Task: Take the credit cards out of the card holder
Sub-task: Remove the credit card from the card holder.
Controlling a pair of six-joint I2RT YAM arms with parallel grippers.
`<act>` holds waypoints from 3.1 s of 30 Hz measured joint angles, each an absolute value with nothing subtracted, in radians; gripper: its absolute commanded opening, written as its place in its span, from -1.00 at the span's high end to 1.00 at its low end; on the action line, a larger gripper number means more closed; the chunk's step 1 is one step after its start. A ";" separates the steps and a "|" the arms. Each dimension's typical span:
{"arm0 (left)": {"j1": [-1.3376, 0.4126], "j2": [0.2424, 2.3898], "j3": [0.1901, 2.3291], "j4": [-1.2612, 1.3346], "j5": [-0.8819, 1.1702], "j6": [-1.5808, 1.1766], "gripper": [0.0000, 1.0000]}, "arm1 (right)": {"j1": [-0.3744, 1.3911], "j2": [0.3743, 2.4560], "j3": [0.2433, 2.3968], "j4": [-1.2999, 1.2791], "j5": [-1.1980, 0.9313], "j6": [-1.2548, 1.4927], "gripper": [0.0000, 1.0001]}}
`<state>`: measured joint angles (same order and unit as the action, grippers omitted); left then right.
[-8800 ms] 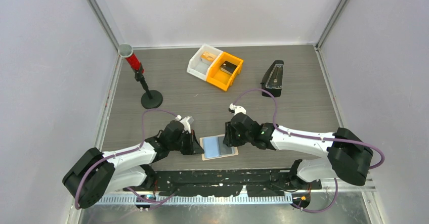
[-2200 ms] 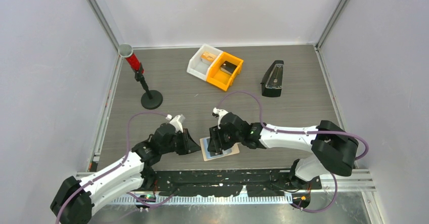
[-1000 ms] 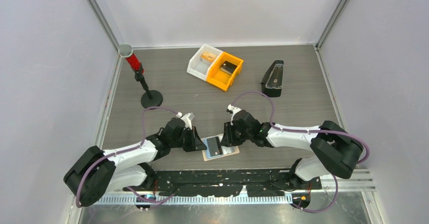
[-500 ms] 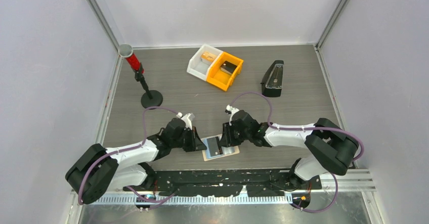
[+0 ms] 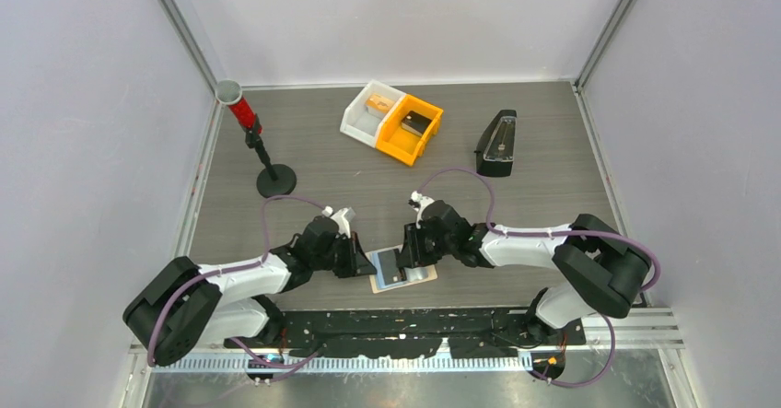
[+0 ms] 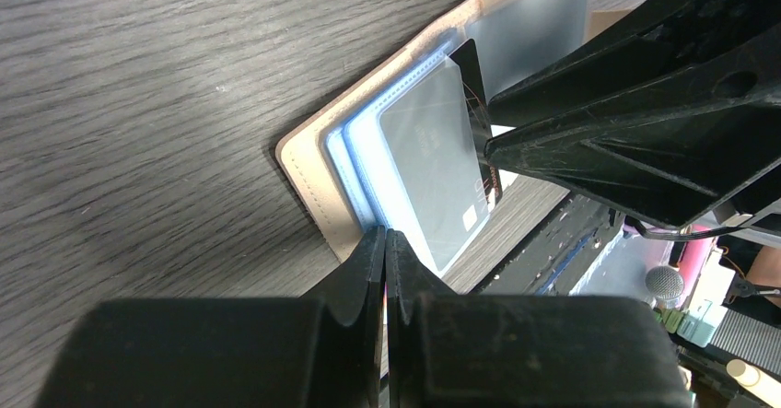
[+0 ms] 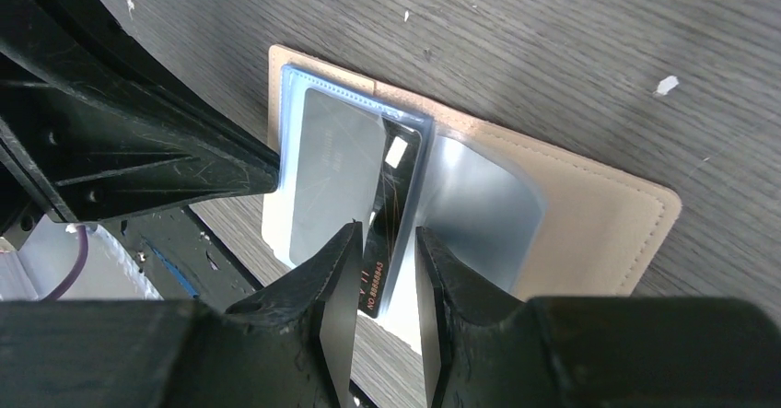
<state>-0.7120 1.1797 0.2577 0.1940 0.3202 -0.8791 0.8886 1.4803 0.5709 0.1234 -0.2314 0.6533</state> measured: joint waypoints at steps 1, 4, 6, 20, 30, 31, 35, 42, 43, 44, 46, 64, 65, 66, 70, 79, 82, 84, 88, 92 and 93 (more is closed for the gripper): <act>-0.712 1.184 0.258 0.199 0.323 -0.880 0.96 | 0.889 1.481 0.571 0.126 -0.234 0.654 0.30; -0.712 1.188 0.258 0.206 0.326 -0.881 0.96 | 0.889 1.492 0.571 0.139 -0.243 0.658 0.31; -0.712 1.189 0.258 0.206 0.327 -0.881 0.95 | 0.888 1.498 0.571 0.147 -0.247 0.661 0.35; -0.712 1.204 0.268 0.199 0.332 -0.878 0.95 | 0.880 1.472 0.564 0.157 -0.249 0.686 0.89; -0.712 1.230 0.307 0.154 0.333 -0.856 0.94 | 0.841 1.435 0.539 0.149 -0.265 0.683 0.89; -0.712 1.232 0.310 0.151 0.333 -0.855 0.94 | 0.836 1.433 0.538 0.149 -0.270 0.682 0.89; -0.712 1.233 0.316 0.139 0.333 -0.851 0.95 | 0.813 1.411 0.527 0.143 -0.289 0.677 0.90; -0.712 1.238 0.327 0.118 0.333 -0.842 0.94 | 0.778 1.353 0.521 0.110 -0.299 0.660 0.89; -0.712 1.238 0.328 0.117 0.333 -0.839 0.93 | 0.774 1.346 0.521 0.102 -0.299 0.658 0.89; -0.712 1.238 0.329 0.114 0.333 -0.837 0.92 | 0.770 1.337 0.521 0.094 -0.299 0.656 0.90; -0.712 1.237 0.331 0.107 0.333 -0.833 0.87 | 0.763 1.318 0.521 0.075 -0.299 0.655 0.90; -0.712 0.938 0.406 -0.009 0.379 -0.881 -0.22 | 0.757 0.978 0.453 0.053 -0.302 0.770 0.89; -0.712 0.924 0.405 0.000 0.384 -0.891 -0.23 | 0.757 0.953 0.426 0.084 -0.308 0.799 0.89; -0.712 0.912 0.403 0.010 0.388 -0.903 -0.23 | 0.757 0.939 0.411 0.104 -0.312 0.821 0.89; -0.712 0.875 0.392 0.047 0.403 -0.942 -0.24 | 0.757 0.887 0.367 0.175 -0.323 0.892 0.89; -0.712 0.894 0.371 0.167 0.455 -1.025 0.01 | 0.757 0.856 0.336 0.363 -0.378 0.997 0.89; -0.712 0.913 0.351 0.235 0.477 -1.062 0.30 | 0.757 0.856 0.326 0.391 -0.393 1.010 0.90; -0.712 0.923 0.339 0.278 0.491 -1.082 0.56 | 0.757 0.856 0.319 0.402 -0.397 1.015 0.89; -0.712 0.926 0.321 0.327 0.508 -1.106 0.96 | 0.757 0.865 0.311 0.414 -0.403 1.018 0.89; -0.709 0.925 0.310 0.349 0.525 -1.119 1.00 | 0.745 0.883 0.310 0.414 -0.403 1.001 0.75; -0.708 0.924 0.310 0.350 0.529 -1.119 1.00 | 0.742 0.888 0.310 0.410 -0.403 0.993 0.61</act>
<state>-0.7078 0.9237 0.3099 0.3504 0.5285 -1.1187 0.7422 0.8875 0.3099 0.4099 -0.4030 0.9932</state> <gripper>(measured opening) 0.020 0.084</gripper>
